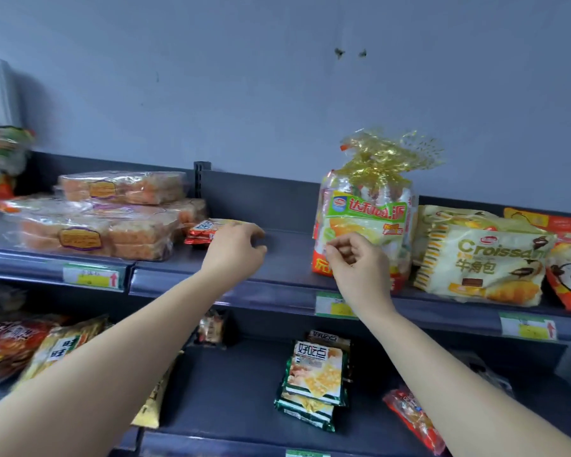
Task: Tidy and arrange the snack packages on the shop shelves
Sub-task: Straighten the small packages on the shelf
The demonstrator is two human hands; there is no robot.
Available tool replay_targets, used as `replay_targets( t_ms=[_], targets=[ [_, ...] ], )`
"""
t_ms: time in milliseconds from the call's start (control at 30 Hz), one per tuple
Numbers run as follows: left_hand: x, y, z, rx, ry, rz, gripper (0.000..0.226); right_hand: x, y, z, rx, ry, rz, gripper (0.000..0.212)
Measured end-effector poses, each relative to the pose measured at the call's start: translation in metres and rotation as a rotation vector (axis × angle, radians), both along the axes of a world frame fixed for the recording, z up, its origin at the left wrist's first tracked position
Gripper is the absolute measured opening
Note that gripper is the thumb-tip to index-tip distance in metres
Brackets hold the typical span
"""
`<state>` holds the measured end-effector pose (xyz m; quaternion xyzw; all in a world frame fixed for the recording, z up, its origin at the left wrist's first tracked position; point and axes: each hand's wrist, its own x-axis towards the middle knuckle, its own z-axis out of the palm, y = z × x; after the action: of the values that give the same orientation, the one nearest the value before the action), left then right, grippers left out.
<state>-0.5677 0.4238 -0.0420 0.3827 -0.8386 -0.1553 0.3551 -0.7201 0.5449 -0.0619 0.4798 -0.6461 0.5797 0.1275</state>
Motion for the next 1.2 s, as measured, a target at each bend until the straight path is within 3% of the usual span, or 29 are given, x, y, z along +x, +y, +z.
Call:
replay_targets(
  t_ms=[133, 233, 367, 467, 633, 733, 867, 1000, 1100, 1200],
  targets=[
    [0.026, -0.051, -0.003, 0.134, -0.142, 0.098, 0.052, 0.032, -0.051, 0.002, 0.118, -0.069, 0.048, 0.009],
    [0.038, -0.080, -0.002, 0.172, -0.134, 0.110, 0.055, 0.048, -0.088, 0.003, 0.214, -0.169, 0.058, 0.007],
    [0.043, -0.104, -0.003, 0.290, -0.125, 0.099, 0.051, 0.073, -0.123, 0.008, 0.452, -0.392, 0.181, 0.044],
    [0.043, -0.117, -0.004, 0.398, -0.041, 0.077, 0.042, 0.082, -0.143, 0.009, 0.513, -0.502, 0.265, 0.052],
    [0.040, -0.127, -0.007, 0.474, 0.162, 0.067, 0.038, 0.081, -0.155, 0.008, 0.426, -0.686, 0.190, 0.016],
    [0.041, -0.126, -0.012, 0.490, 0.347, 0.078, 0.045, 0.078, -0.151, 0.007, 0.344, -0.752, 0.100, 0.017],
    [0.044, -0.118, -0.013, 0.565, 0.605, 0.057, 0.010, 0.083, -0.133, 0.009, 0.305, -0.710, 0.101, 0.015],
    [0.056, -0.095, -0.001, 0.654, 0.938, -0.175, 0.036, 0.088, -0.104, 0.005, 0.256, -0.654, 0.220, 0.005],
    [0.081, -0.073, 0.012, 0.577, 1.021, -0.473, 0.039, 0.090, -0.084, 0.001, 0.123, -0.638, 0.241, 0.011],
    [0.107, -0.051, 0.017, 0.539, 1.017, -0.616, 0.035, 0.090, -0.062, 0.000, -0.004, -0.740, 0.302, 0.038]
  ],
)
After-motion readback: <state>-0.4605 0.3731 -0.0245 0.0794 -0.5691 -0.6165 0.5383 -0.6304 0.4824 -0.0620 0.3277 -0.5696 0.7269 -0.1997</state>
